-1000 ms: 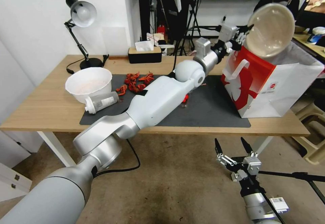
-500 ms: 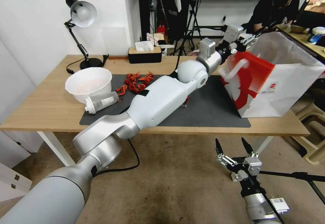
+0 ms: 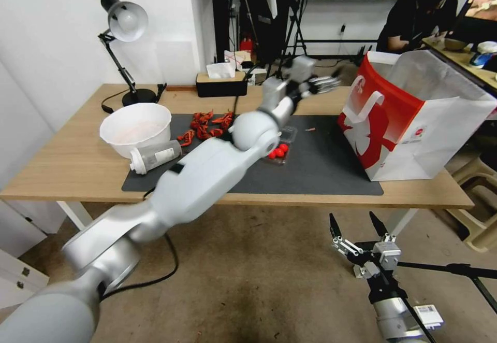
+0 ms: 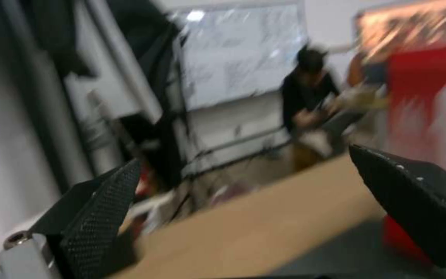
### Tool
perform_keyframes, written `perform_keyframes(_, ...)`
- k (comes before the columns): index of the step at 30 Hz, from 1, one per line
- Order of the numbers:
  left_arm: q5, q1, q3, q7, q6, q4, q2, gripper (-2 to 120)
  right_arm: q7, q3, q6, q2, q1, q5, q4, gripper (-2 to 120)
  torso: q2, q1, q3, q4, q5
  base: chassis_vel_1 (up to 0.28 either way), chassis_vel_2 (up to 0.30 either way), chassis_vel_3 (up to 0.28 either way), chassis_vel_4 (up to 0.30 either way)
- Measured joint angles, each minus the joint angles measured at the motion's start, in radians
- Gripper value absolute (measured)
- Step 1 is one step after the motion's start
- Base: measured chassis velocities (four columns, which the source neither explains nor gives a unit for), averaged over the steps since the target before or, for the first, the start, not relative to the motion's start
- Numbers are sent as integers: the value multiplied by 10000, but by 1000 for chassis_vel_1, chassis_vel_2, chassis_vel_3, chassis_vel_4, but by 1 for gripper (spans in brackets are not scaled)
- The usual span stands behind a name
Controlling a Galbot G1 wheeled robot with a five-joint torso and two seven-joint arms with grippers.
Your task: Pick up the trash from the table and place it into the takeout bag.
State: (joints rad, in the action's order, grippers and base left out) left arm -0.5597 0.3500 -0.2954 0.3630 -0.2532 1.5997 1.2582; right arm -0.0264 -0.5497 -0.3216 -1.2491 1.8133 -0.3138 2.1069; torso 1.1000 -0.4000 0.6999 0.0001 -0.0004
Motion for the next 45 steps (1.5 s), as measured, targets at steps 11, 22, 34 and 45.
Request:
perform_keyframes(11, 502, 2622, 1726, 465, -732, 1896, -1457, 100, -62, -54, 200, 116, -153, -74, 33, 100, 0, 1, 0, -2, 2, 0, 0, 0, 0)
perform_keyframes(22, 1495, 6615, 4281, 146, -890, 4153, -1994, 100, -85, 108, 268, 228, -221, 32, -16, 100, 1, 1, -1, -1, 5, 0, 0, 0, 0)
perform_keyframes(34, 2032, 9755, 6229, -144, -441, 5352, -1488, 100, -80, 126, 268, 366, -293, -48, -57, 100, 1, 1, 0, -2, 5, 0, 0, 0, 0)
perform_keyframes(45, 2150, 11368, 7422, -648, 309, 5796, -1155, 100, -75, 171, 271, 417, -432, -133, -122, 100, 0, 1, 0, 0, 5, 0, 0, 0, 0)
